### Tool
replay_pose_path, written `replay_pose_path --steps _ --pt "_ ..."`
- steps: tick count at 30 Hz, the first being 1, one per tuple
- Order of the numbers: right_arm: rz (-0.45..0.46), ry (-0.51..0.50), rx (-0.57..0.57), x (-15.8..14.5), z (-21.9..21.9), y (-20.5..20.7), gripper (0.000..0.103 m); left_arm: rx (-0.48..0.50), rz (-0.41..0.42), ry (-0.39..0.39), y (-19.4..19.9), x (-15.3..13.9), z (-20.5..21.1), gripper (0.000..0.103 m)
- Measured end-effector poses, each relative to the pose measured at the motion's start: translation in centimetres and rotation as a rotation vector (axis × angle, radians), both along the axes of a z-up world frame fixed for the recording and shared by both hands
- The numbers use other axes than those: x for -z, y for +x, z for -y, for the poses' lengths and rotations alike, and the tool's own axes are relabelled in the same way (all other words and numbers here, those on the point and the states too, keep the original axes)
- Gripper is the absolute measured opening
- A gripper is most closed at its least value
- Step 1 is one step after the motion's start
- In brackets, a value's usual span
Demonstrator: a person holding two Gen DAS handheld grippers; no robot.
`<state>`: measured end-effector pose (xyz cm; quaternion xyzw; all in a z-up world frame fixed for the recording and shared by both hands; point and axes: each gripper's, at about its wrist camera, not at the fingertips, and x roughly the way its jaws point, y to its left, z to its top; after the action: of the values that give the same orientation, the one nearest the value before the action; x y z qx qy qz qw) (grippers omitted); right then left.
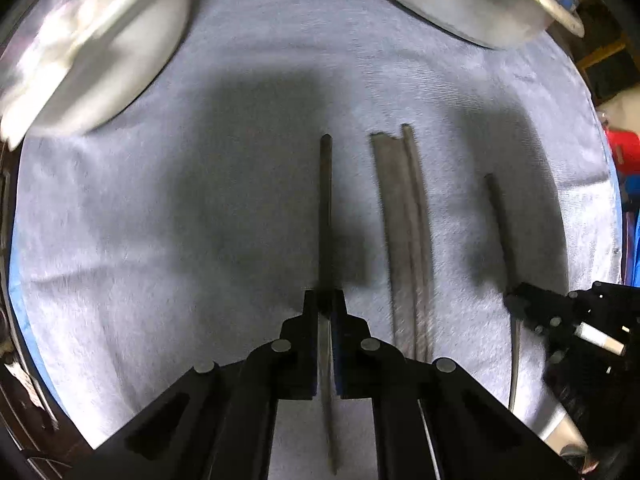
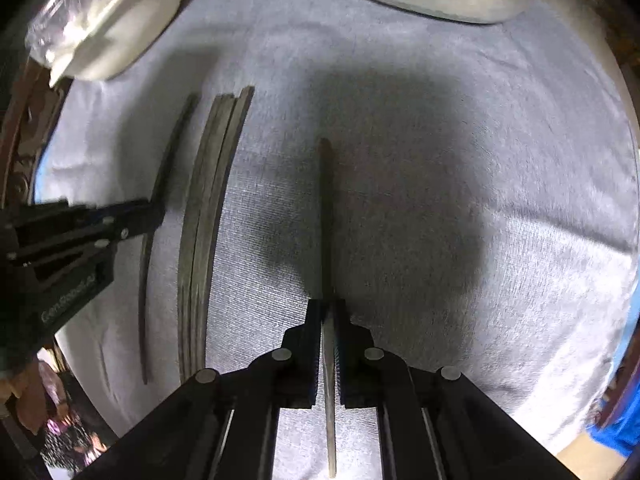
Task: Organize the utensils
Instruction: 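Lift both chopsticks upright and lower them into the black cup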
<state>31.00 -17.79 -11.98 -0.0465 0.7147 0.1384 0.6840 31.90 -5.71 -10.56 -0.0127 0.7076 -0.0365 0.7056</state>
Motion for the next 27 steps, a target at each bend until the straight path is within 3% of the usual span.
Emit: replay_pose_path --steps 11,19,21,27 --pt "0.183 0.095 0.138 -5.1 3.0 -3.8 0.007 -0.12 0.152 -0.124 -6.5 -3.9 -5.5 0.006" --pt "0.348 0.213 0.243 -9.1 6.0 -10.5 0.007 -0.217 0.325 -0.196 -13.5 -7.4 -9.5 0.006" --pt "0.377 0.241 0.262 -9.3 6.3 -11.2 0.007 -0.236 0.372 -0.21 -14.9 -8.2 -9.4 0.006" --pt "0.486 0.313 0.304 -13.5 8.2 -15.6 0.007 -0.321 0.526 -0.243 -19.2 -11.5 -10.1 0.006"
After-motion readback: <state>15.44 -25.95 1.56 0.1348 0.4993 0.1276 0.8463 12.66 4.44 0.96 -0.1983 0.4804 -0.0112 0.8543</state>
